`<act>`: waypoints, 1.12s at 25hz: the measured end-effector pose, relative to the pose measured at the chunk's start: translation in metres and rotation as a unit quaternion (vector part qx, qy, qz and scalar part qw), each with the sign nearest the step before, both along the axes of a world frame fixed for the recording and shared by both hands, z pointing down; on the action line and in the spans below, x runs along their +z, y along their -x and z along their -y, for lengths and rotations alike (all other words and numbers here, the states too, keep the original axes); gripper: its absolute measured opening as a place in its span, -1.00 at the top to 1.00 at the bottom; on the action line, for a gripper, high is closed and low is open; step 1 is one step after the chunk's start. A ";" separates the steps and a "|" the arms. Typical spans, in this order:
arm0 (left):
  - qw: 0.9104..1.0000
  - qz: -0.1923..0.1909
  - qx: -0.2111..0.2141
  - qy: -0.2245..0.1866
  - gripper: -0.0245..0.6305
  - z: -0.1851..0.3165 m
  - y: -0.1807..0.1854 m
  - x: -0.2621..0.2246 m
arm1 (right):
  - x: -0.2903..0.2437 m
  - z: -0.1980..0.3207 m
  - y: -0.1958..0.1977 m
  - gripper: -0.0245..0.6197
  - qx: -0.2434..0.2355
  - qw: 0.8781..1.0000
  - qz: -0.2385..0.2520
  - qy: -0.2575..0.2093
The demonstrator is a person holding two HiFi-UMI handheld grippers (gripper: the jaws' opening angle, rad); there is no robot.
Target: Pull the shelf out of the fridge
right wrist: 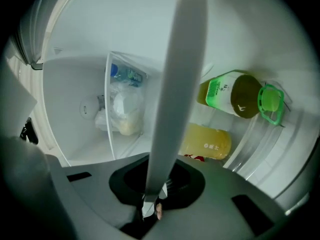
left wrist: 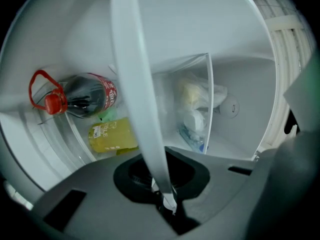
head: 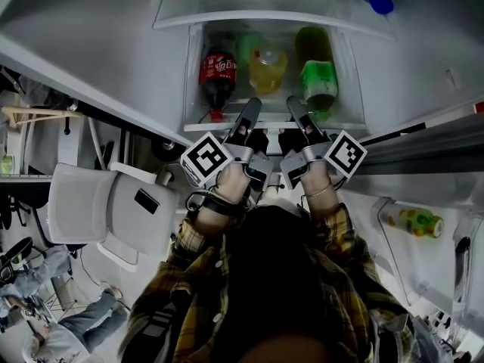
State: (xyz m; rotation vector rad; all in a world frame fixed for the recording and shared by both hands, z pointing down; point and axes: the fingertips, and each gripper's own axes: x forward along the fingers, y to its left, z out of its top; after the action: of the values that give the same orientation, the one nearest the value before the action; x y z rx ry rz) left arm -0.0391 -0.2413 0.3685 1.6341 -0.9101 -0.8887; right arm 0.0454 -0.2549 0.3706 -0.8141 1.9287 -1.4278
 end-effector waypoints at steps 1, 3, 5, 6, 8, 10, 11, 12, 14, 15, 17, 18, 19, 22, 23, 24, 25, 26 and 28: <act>1.000 -0.010 0.001 -0.004 0.83 -0.003 -0.001 -0.003 | 0.000 -0.003 0.000 0.80 -0.001 1.000 0.000 -0.001; 1.000 -0.016 0.001 -0.007 0.83 -0.008 -0.002 -0.005 | -0.002 -0.008 0.001 0.80 -0.002 1.000 0.001 -0.003; 1.000 -0.018 0.002 -0.010 0.83 -0.014 -0.002 -0.006 | -0.004 -0.014 0.000 0.80 -0.004 1.000 0.000 -0.005; 1.000 -0.019 0.002 -0.011 0.83 -0.017 -0.002 -0.006 | -0.004 -0.017 0.000 0.80 -0.005 1.000 0.000 -0.006; 1.000 -0.020 0.002 -0.011 0.83 -0.024 -0.003 -0.005 | -0.004 -0.023 -0.002 0.80 -0.005 1.000 0.000 -0.008; 1.000 -0.021 0.003 -0.013 0.83 -0.030 -0.004 -0.005 | -0.004 -0.030 -0.003 0.80 -0.004 1.000 -0.001 -0.011; 1.000 -0.022 0.003 -0.014 0.83 -0.033 -0.004 -0.005 | -0.005 -0.033 -0.004 0.80 -0.004 1.000 -0.001 -0.012; 1.000 -0.023 0.004 -0.015 0.83 -0.036 -0.004 -0.006 | -0.005 -0.036 -0.004 0.80 -0.004 1.000 -0.001 -0.013; 1.000 -0.023 0.004 -0.015 0.83 -0.043 -0.005 -0.005 | -0.006 -0.042 -0.005 0.80 -0.004 1.000 -0.001 -0.015; 1.000 -0.023 0.004 -0.015 0.82 -0.046 -0.005 -0.005 | -0.006 -0.045 -0.005 0.80 -0.005 1.000 -0.002 -0.016; 1.000 -0.025 0.003 -0.014 0.82 -0.051 -0.005 -0.005 | -0.006 -0.051 -0.005 0.80 -0.005 1.000 -0.003 -0.018; 1.000 -0.025 0.003 -0.014 0.82 -0.054 -0.005 -0.005 | -0.006 -0.054 -0.005 0.80 -0.005 1.000 -0.004 -0.019; 1.000 -0.025 0.003 -0.014 0.82 -0.056 -0.006 -0.005 | -0.006 -0.056 -0.006 0.80 -0.005 1.000 -0.006 -0.019; 1.000 -0.026 0.005 -0.012 0.82 -0.063 -0.006 -0.004 | -0.006 -0.063 -0.006 0.80 -0.003 1.000 -0.011 -0.022; 1.000 -0.027 0.005 -0.012 0.82 -0.065 -0.006 -0.004 | -0.006 -0.065 -0.006 0.80 -0.003 1.000 -0.012 -0.023; 1.000 -0.028 0.005 -0.012 0.83 -0.067 -0.005 -0.004 | -0.006 -0.067 -0.006 0.79 -0.003 1.000 -0.014 -0.025; 1.000 -0.028 0.005 -0.012 0.82 -0.069 -0.005 -0.004 | -0.006 -0.069 -0.006 0.79 -0.003 1.000 -0.016 -0.026; 1.000 -0.027 0.005 -0.013 0.82 -0.071 -0.005 -0.004 | -0.006 -0.071 -0.007 0.79 -0.002 0.999 -0.018 -0.027; 1.000 -0.028 0.005 -0.014 0.82 -0.074 -0.006 -0.004 | -0.007 -0.075 -0.007 0.79 0.000 0.999 -0.022 -0.031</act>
State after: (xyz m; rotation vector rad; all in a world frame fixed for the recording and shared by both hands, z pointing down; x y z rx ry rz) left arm -0.0333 -0.1672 0.3643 1.6280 -0.8547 -0.9386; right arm 0.0526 -0.1801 0.3637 -0.8224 1.9949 -1.3549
